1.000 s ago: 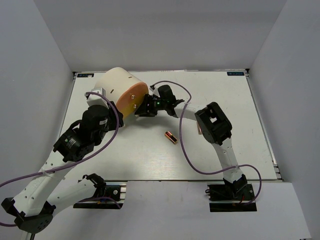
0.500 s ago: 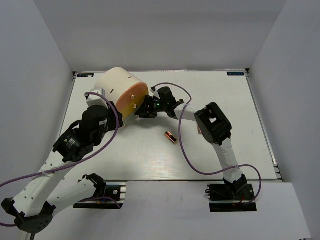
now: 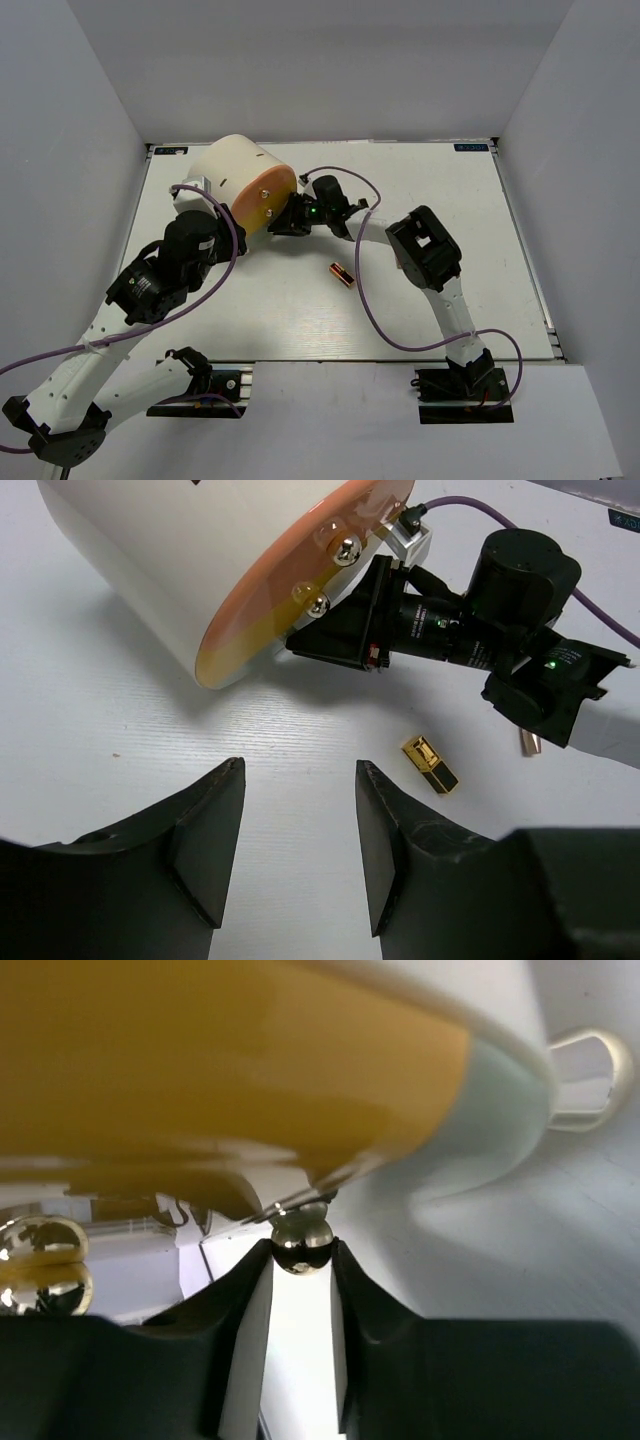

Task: Organize the makeup

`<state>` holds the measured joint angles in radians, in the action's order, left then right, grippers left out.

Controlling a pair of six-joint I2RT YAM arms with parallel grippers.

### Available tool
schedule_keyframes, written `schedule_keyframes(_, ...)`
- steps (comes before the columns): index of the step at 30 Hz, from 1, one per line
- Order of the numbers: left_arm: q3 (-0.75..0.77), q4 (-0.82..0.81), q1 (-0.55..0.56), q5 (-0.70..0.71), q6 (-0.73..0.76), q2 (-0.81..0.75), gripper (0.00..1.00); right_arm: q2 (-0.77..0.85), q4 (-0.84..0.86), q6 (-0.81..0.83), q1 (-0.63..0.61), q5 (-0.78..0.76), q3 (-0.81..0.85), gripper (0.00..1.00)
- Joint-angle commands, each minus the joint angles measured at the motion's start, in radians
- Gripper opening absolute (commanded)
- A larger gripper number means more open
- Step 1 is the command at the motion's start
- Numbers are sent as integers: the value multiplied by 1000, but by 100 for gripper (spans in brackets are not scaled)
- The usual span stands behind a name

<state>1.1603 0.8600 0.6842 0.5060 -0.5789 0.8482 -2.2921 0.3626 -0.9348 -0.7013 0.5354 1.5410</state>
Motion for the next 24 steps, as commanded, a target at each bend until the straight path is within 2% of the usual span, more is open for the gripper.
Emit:
schedule_keyframes(1,15,-12,-3,-17,-12,-6,59,22,90,-9,-6,-2,11,25)
schedule_keyframes(3,15,-16,-3,-15,-10,-6,59,43,107,-6,-1,3,-22,16)
schedule_keyframes(6,4,-35,-3,-18,-7,-6,58,89,121,7,11,9,-91,11)
schedule_keyframes(11,-45,-94,-3,-38,-15,-9,58,213,151,37,52,35,-228,11)
schedule_keyframes(16,-82,-151,6,-58,-21,-5,58,299,167,54,79,57,-377,15)
schedule_keyframes(20,-88,-174,6,-72,-21,14,58,315,173,68,83,78,-406,27)
schedule_keyframes(22,-86,-182,6,-77,-21,20,58,315,173,73,83,86,-409,38)
schedule_keyframes(23,-86,-185,6,-80,-21,25,58,315,176,80,83,90,-406,44)
schedule_keyframes(24,-83,-191,6,-84,-21,26,58,315,177,86,86,104,-403,61)
